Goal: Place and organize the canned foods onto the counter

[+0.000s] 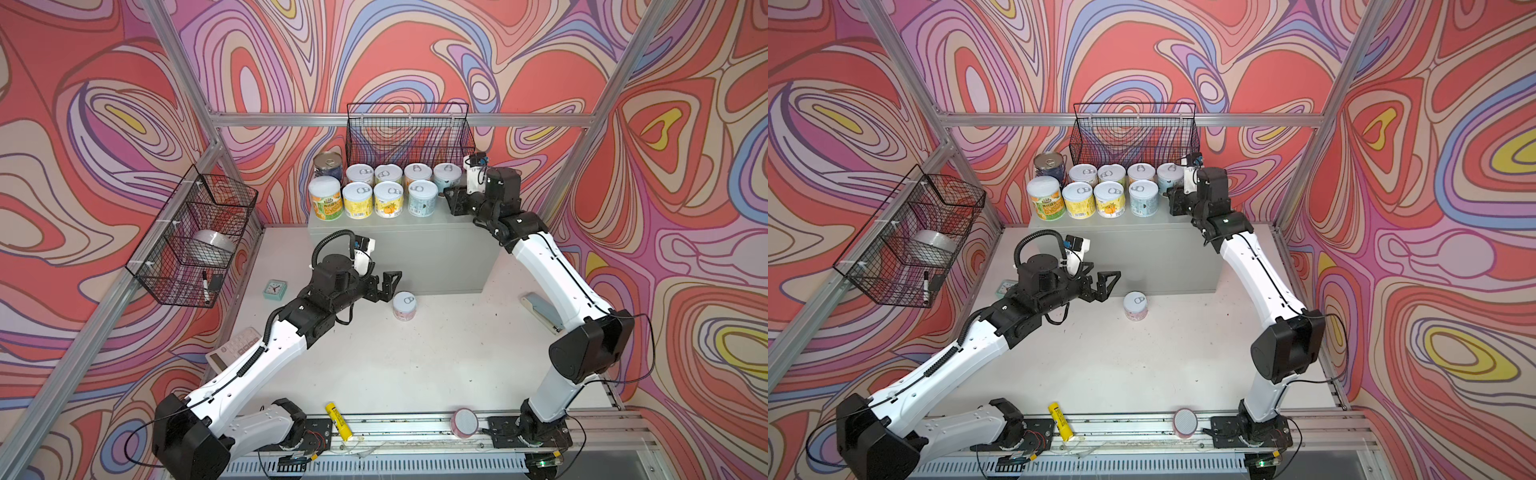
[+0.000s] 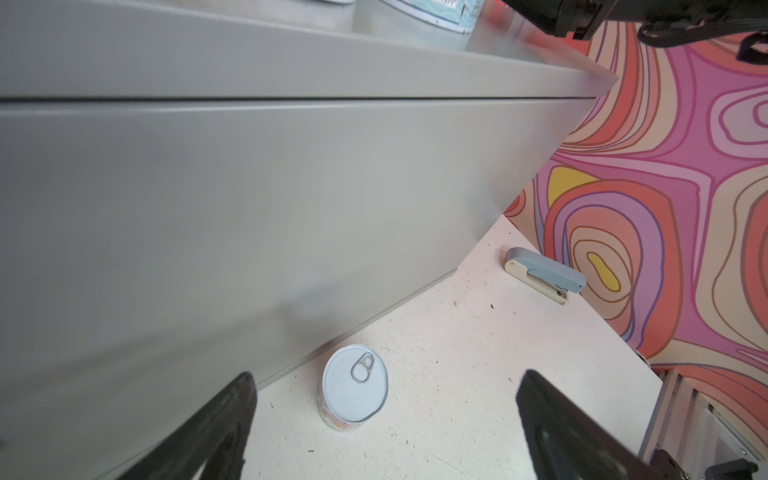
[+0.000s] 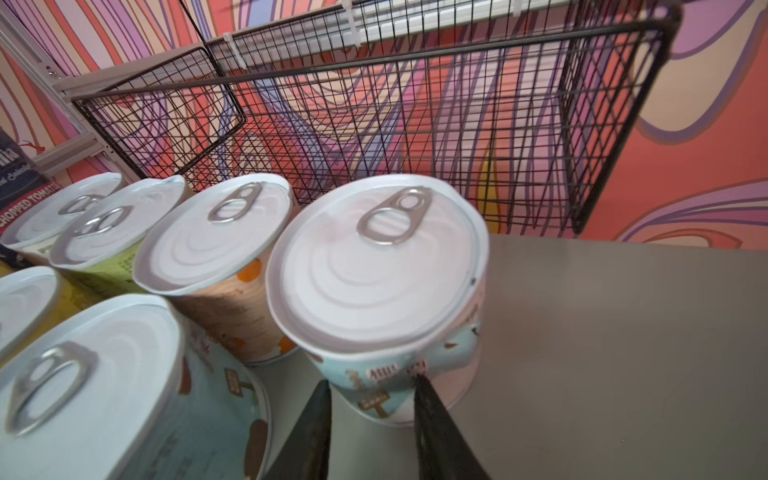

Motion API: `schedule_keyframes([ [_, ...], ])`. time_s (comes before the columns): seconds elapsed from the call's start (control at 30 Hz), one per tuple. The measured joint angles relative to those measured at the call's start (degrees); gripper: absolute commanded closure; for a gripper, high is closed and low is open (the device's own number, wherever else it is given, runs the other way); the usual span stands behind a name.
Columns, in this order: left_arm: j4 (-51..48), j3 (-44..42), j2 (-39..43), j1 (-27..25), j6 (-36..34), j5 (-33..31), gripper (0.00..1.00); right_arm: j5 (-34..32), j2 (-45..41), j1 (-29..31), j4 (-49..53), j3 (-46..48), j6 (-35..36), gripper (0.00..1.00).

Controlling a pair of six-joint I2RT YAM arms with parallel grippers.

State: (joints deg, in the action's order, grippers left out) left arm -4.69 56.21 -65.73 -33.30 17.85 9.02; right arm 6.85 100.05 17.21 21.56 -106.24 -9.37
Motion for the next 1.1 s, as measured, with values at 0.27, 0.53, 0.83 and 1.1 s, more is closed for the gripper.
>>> schedule_keyframes([
  [0.27,0.2,-2.5,1.1,0.0,0.4,0.0,0.01,1.1,-0.5,0.0,-1.8,1.4,-1.6,0.67],
  [0.53,1.0,-3.1,1.6,0.0,0.7,0.1,0.01,3.0,-5.6,0.0,-2.1,7.1,-3.1,0.67],
  [0.83,2.5,-4.0,1.7,0.0,2.3,1.1,0.02,3.5,-7.8,2.4,-1.6,8.0,-3.2,0.67],
  [1.1,2.4,-6.2,4.6,0.0,2.9,1.0,0.02,3.1,-7.7,4.8,-1.4,8.0,-3.2,0.67],
])
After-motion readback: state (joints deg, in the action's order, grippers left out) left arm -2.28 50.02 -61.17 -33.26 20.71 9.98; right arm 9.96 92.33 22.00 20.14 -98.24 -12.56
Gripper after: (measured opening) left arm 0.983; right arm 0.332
